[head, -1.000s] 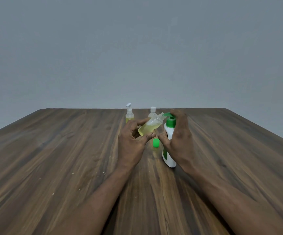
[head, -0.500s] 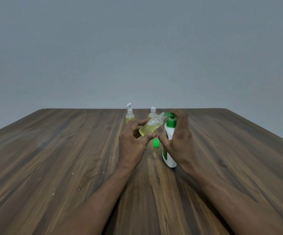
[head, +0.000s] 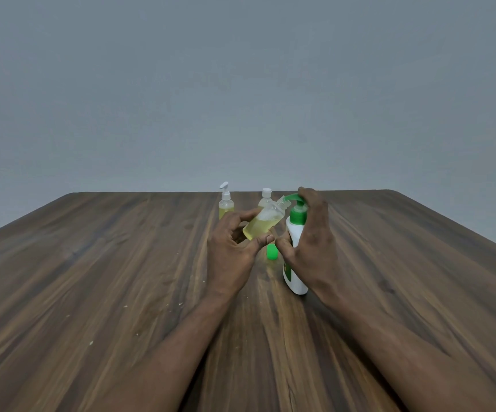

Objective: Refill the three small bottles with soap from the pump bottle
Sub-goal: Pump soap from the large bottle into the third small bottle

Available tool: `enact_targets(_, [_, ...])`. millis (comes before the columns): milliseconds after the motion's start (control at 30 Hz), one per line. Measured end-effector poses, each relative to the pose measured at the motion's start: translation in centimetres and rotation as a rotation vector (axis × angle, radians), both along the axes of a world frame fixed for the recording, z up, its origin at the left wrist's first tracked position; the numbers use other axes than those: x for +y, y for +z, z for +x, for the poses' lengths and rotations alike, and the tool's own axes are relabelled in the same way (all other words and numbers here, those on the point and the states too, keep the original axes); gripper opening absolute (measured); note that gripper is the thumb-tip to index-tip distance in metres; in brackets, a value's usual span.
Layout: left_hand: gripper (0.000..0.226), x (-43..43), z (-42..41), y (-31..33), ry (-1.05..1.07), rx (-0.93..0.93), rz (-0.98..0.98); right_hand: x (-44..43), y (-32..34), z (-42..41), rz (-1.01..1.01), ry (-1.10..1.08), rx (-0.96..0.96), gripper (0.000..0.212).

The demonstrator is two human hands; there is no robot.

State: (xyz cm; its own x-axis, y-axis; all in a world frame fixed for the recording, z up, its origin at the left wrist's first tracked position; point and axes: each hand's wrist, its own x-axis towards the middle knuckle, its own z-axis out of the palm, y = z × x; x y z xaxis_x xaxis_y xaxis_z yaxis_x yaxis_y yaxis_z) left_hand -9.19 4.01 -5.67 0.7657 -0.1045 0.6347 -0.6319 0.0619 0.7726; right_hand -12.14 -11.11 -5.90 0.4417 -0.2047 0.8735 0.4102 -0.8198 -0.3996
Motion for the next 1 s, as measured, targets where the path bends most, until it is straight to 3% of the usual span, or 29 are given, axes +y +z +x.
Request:
enact_targets(367, [0.043,0.06,0.08,-0.12,0.000,0.009,-0.002,-0.17,-0.11,0.08,-0.008,-0.005,-0.021,0.062])
enact_targets(733, [0.044,0.06,0.02,0.03,0.016,-0.013,-0.004,0.02,0.06,-0.07,-0.012,0.009,0.008,0.078])
enact_targets(1000, [0.046,0.09,0.23,-0.13,0.023,-0.027,-0.022,0.07,0.00,-0.17,-0.007,-0.010,-0.015,0.060])
